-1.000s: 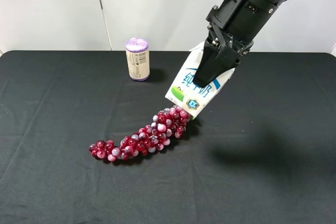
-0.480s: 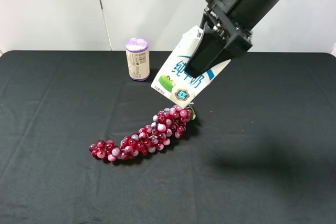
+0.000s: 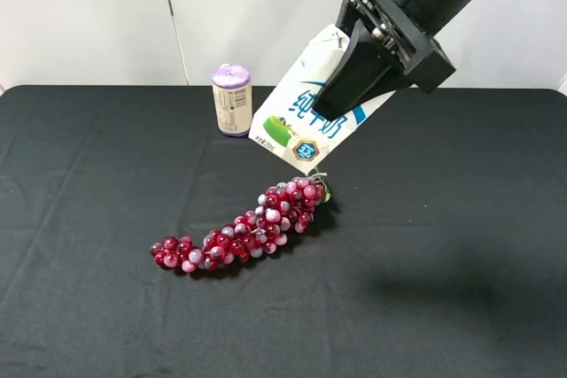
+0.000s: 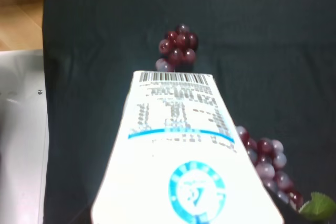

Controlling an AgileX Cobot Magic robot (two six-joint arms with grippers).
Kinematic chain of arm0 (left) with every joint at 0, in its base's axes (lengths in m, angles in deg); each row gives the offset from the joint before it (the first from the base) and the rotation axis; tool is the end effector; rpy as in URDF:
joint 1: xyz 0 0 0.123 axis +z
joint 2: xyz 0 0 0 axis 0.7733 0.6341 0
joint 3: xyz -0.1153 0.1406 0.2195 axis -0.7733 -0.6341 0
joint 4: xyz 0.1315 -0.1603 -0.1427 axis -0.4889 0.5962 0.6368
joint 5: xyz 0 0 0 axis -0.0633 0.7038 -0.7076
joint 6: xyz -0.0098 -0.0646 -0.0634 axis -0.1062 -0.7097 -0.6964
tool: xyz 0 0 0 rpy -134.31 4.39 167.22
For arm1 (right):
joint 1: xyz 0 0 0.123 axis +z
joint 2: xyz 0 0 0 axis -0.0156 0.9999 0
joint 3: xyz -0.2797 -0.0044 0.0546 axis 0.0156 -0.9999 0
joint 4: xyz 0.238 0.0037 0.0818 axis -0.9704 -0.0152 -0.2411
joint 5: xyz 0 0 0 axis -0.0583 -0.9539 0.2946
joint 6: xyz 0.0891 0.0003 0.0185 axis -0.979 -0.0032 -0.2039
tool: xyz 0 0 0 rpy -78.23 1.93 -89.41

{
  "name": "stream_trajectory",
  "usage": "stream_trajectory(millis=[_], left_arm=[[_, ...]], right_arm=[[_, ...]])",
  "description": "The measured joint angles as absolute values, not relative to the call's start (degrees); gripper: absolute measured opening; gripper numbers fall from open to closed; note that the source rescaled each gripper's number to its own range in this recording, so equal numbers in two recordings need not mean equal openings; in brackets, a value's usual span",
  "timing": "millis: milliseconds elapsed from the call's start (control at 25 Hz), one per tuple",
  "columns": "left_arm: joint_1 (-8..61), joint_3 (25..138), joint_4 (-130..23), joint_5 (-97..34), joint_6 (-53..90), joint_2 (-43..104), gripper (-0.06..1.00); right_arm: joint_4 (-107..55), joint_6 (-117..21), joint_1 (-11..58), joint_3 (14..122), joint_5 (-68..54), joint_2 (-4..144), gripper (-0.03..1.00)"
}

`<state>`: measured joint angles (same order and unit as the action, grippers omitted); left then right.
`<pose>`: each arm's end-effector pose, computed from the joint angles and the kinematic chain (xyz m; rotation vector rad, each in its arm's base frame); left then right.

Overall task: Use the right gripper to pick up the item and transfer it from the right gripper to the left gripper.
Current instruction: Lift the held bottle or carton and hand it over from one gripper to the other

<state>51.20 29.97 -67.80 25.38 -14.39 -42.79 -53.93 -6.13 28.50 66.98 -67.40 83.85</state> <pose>-0.0042 0.0017 0.2740 0.0130 2.0528 0.0458 0.2399 0.1931 0.3458 -1.7704 1.8934 0.6816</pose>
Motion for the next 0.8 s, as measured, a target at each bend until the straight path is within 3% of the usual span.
stream_trajectory(millis=[280,800], left_arm=[[51.2,31.2,-66.1,25.4,-13.6,-40.4,0.99],[48.5,42.6,-55.6,24.2,4.6,-13.2,0.98]], right_arm=[[-56.4,-1.4,28.5,67.0,-67.5,83.9,0.03],[-56.7,0.5,28.5,67.0,-67.5,83.9,0.03]])
